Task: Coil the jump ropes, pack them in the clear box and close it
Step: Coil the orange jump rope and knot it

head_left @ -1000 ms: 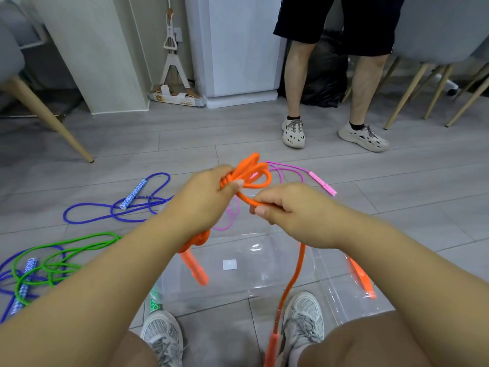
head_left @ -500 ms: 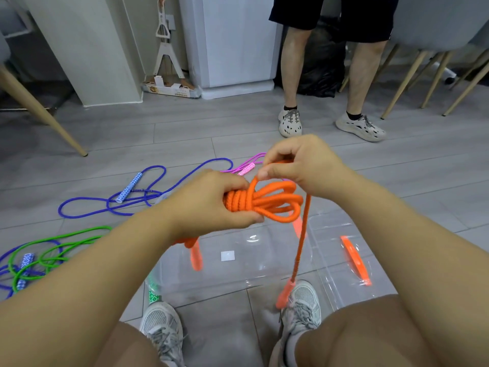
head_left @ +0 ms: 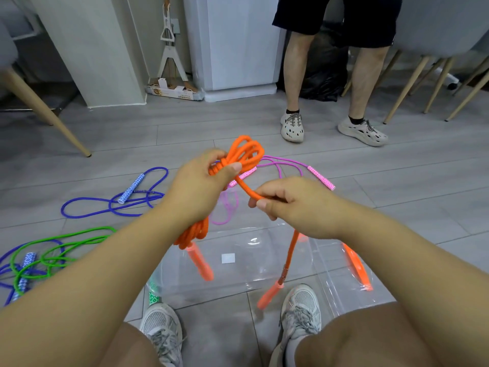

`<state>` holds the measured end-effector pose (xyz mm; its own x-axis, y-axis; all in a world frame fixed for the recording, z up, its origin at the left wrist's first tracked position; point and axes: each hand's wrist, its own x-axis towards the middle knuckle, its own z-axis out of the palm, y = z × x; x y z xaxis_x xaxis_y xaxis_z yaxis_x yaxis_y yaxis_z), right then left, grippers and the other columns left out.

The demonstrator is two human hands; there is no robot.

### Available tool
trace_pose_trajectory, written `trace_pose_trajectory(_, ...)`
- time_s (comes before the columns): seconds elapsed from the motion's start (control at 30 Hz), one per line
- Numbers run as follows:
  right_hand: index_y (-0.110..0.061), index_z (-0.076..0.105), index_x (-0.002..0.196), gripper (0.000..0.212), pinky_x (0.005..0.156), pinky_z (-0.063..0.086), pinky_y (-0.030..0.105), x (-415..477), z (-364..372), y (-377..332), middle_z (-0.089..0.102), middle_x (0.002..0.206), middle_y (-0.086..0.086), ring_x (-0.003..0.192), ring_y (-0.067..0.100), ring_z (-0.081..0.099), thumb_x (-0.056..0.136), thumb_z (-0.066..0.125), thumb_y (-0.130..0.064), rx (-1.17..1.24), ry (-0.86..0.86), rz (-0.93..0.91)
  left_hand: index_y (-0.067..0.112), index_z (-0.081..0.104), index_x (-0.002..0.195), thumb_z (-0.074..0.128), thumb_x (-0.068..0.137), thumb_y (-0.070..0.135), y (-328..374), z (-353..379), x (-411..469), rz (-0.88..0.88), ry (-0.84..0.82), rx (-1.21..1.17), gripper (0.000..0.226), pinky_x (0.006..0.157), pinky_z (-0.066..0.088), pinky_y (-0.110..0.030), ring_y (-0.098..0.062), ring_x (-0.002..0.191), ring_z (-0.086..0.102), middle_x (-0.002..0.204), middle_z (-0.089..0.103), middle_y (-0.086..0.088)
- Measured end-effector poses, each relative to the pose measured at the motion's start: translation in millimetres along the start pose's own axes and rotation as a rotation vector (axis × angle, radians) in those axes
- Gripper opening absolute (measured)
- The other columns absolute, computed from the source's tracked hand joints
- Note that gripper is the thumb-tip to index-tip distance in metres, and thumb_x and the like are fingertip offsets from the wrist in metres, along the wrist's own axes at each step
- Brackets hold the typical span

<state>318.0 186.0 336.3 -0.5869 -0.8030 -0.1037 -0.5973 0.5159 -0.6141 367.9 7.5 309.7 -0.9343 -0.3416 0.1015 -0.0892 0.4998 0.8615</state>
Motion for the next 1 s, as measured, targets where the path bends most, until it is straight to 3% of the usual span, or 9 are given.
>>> trace_pose_trajectory(0.1,-0.009,0.065,0.098,0.022,0.069,0.041,0.025,0.9,-2.3,-2.1,0.060,0.076,-0.002,0.071,0.012,0.051,0.095,0.049,-0.024,-0.114,0.051,-0.081,0.024,0.061,0.100,0.048,0.095,0.042,-7.8,-0.9,-2.3,0.081,-0.169,0.310,0.022,0.077,0.049,-0.040,-0.024,0.082,0.060,0.084,0.066,-0.005)
trace_pose_trajectory(0.2,-0.014,0.068,0.090,0.029,0.069,0.040,0.020,7.9,-5.6,-2.2,0.059,0.078,-0.006,0.074,0.010,0.050,0.086,0.047,-0.033,-0.169,0.159,-0.203,0.025,0.065,0.101,0.045,0.095,0.036,-4.5,-2.6,-8.7,0.097,-0.392,0.385,0.023,0.085,0.048,-0.038,-0.017,0.089,0.062,0.090,0.068,0.003)
trace_pose_trajectory(0.37,-0.014,0.071,0.079,0.020,0.066,0.037,0.017,20.0,-12.1,-0.1,0.056,0.069,-0.011,0.069,0.001,0.048,0.078,0.069,-0.034,-0.087,0.256,-0.200,0.023,0.068,0.084,0.054,0.065,0.061,2.2,-8.8,-16.5,0.184,-0.576,0.314,0.045,0.061,0.042,-0.029,-0.012,0.060,0.047,0.066,0.055,-0.002)
trace_pose_trajectory(0.5,-0.010,0.069,0.071,0.020,0.060,0.038,0.030,25.0,-13.2,11.8,0.056,0.066,0.013,0.061,0.012,0.045,0.072,0.076,-0.028,0.211,0.256,-0.017,0.018,0.065,0.071,0.074,0.060,0.065,7.5,-10.1,-20.4,0.227,-0.471,0.151,0.049,0.051,0.032,-0.023,-0.008,0.051,0.038,0.056,0.044,-0.005)
trace_pose_trajectory(0.57,-0.009,0.068,0.069,0.009,0.059,0.041,0.027,23.3,-10.2,17.2,0.057,0.067,0.013,0.059,0.008,0.048,0.078,0.070,-0.011,0.326,0.207,0.006,0.019,0.066,0.075,0.075,0.065,0.054,12.1,-12.4,-20.2,0.184,-0.420,-0.002,0.038,0.047,0.034,-0.017,-0.005,0.047,0.042,0.055,0.052,-0.001)
trace_pose_trajectory(0.63,-0.023,0.064,0.062,0.034,0.054,0.040,0.020,19.7,-6.7,21.7,0.056,0.059,0.002,0.050,0.001,0.045,0.084,0.059,0.002,0.308,0.175,0.014,0.020,0.062,0.079,0.079,0.066,0.038,15.3,-14.2,-18.5,0.072,-0.385,-0.244,0.028,0.040,0.033,-0.018,-0.009,0.044,0.042,0.059,0.061,-0.003)
trace_pose_trajectory(0.77,-0.020,0.070,0.090,0.021,0.054,0.036,0.013,8.0,-0.5,11.7,0.049,0.053,-0.008,0.050,0.002,0.042,0.095,0.050,-0.024,0.298,0.053,0.050,0.028,0.055,0.084,0.073,0.073,0.027,14.5,-12.7,-9.7,-0.055,-0.161,-0.514,0.020,0.042,0.026,-0.017,-0.012,0.038,0.035,0.059,0.058,-0.008)
trace_pose_trajectory(0.93,-0.006,0.065,0.098,0.026,0.066,0.040,0.024,1.9,2.9,-0.8,0.057,0.069,-0.002,0.068,0.014,0.050,0.095,0.049,-0.026,-0.064,0.010,-0.054,0.029,0.060,0.099,0.056,0.093,0.018,5.2,-9.3,-2.7,-0.008,-0.071,-0.207,0.013,0.038,0.033,-0.012,0.000,0.037,0.044,0.063,0.054,0.003)
trace_pose_trajectory(1.0,-0.006,0.066,0.094,0.025,0.070,0.040,0.029,3.3,-0.2,-1.7,0.061,0.078,0.003,0.073,0.017,0.050,0.094,0.051,-0.026,-0.156,0.087,-0.158,0.028,0.062,0.103,0.058,0.093,0.023,-0.4,-7.5,-5.3,0.049,-0.187,-0.025,0.013,0.054,0.041,-0.009,0.005,0.052,0.054,0.071,0.061,0.010)
